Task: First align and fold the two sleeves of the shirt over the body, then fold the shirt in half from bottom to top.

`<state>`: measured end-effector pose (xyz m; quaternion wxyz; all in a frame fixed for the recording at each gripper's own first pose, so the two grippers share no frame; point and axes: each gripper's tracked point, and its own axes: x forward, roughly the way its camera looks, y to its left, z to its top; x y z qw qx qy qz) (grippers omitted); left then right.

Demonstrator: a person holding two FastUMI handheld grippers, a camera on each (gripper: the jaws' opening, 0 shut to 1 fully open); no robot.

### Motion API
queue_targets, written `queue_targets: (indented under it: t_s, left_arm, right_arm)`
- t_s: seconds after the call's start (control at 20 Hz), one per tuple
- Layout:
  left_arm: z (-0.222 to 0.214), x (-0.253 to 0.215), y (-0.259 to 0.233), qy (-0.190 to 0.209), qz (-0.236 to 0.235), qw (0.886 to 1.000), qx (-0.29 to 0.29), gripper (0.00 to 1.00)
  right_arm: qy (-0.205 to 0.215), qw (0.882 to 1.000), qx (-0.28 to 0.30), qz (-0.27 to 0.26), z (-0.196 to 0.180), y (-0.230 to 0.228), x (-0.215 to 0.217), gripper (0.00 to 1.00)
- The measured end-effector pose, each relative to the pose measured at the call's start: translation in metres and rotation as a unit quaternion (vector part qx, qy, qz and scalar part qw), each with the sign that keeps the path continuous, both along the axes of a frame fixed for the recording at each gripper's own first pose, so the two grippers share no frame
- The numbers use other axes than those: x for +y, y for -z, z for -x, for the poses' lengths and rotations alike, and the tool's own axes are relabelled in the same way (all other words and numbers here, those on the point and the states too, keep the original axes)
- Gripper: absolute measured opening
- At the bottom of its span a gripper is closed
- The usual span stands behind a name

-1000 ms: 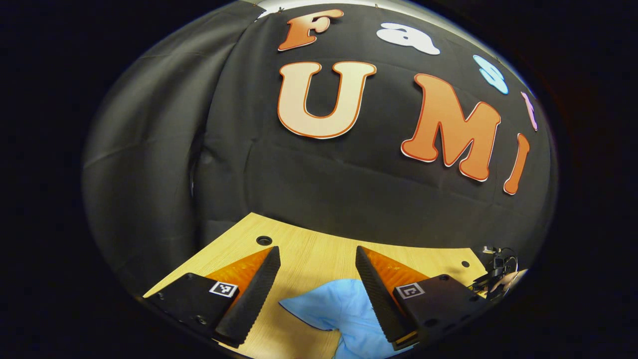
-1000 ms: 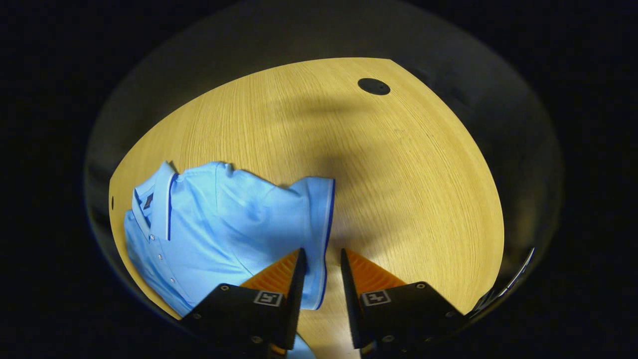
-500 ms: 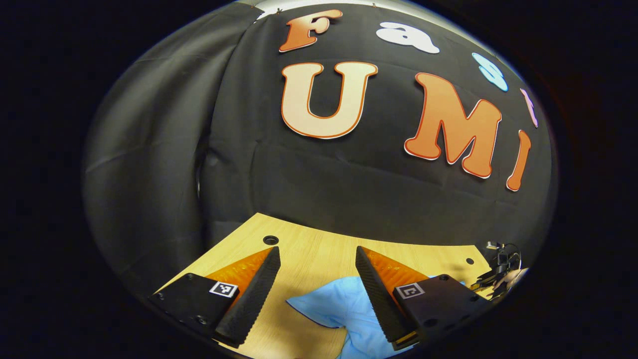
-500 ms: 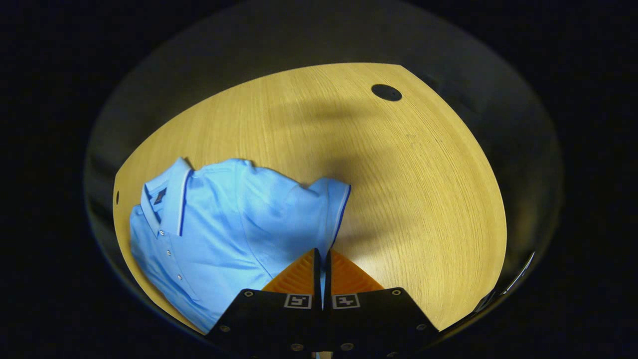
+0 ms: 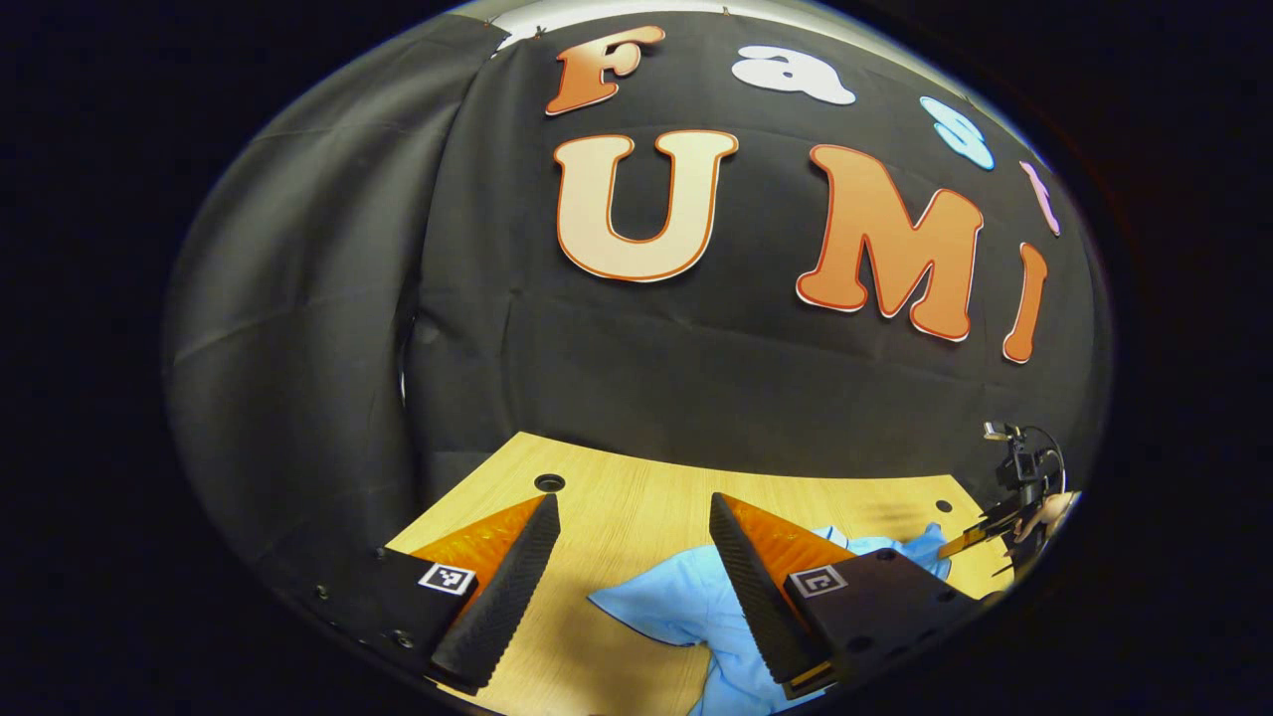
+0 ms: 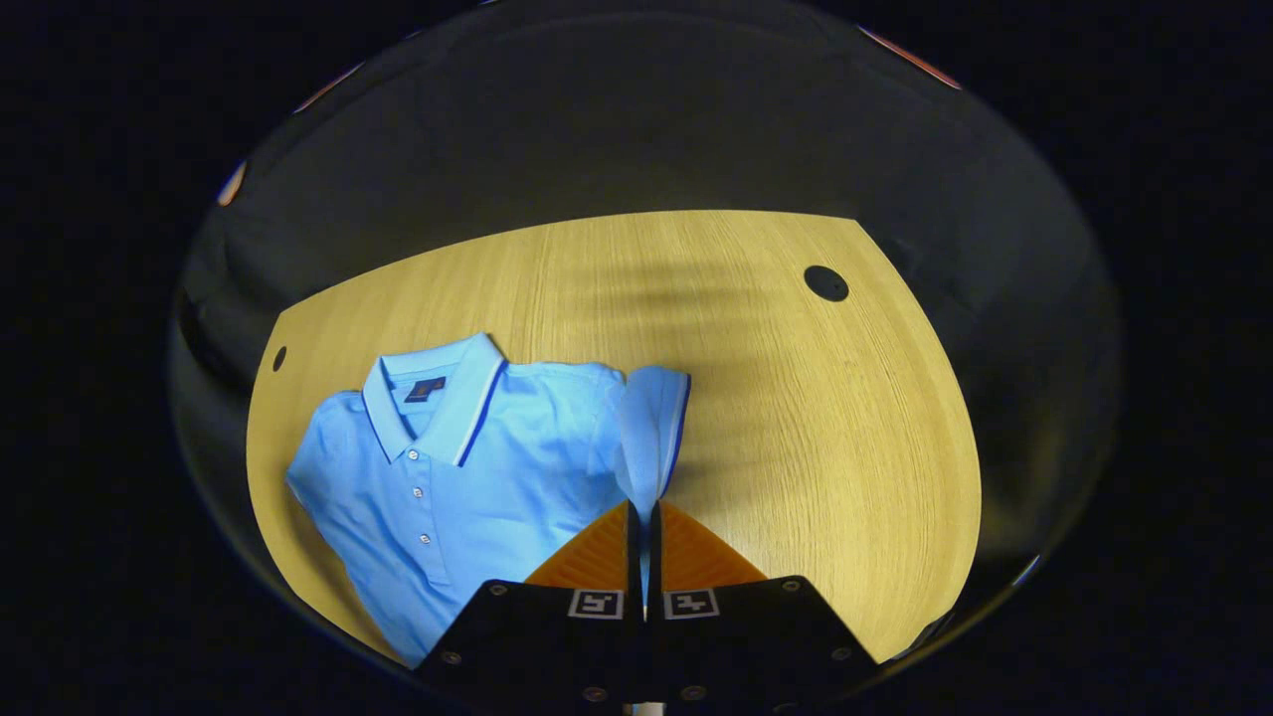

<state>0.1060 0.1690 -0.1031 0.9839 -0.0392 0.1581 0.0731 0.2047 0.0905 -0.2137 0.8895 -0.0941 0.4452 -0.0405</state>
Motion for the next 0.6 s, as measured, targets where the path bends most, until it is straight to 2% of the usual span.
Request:
queue_targets:
  t_s: [0.4,0.45,0.6]
  left_arm:
    - [0.024,0.026,-0.002,-0.011,-0.014,1.000,0.000,0.99]
    - [0.028,0.031,-0.002,-0.015,-0.010,1.000,0.001,0.95]
    - [0.037,0.050,-0.001,-0.031,-0.013,0.999,0.003,0.99]
  right_arm:
    - [-0.067,0.997,0.005,-0.039,0.014,-0.002,0.100,0.01]
    - [-0.071,0.997,0.006,-0.042,0.014,-0.002,0.110,0.00]
    - [-0.086,0.995,0.015,-0.048,0.017,0.006,0.136,0.01]
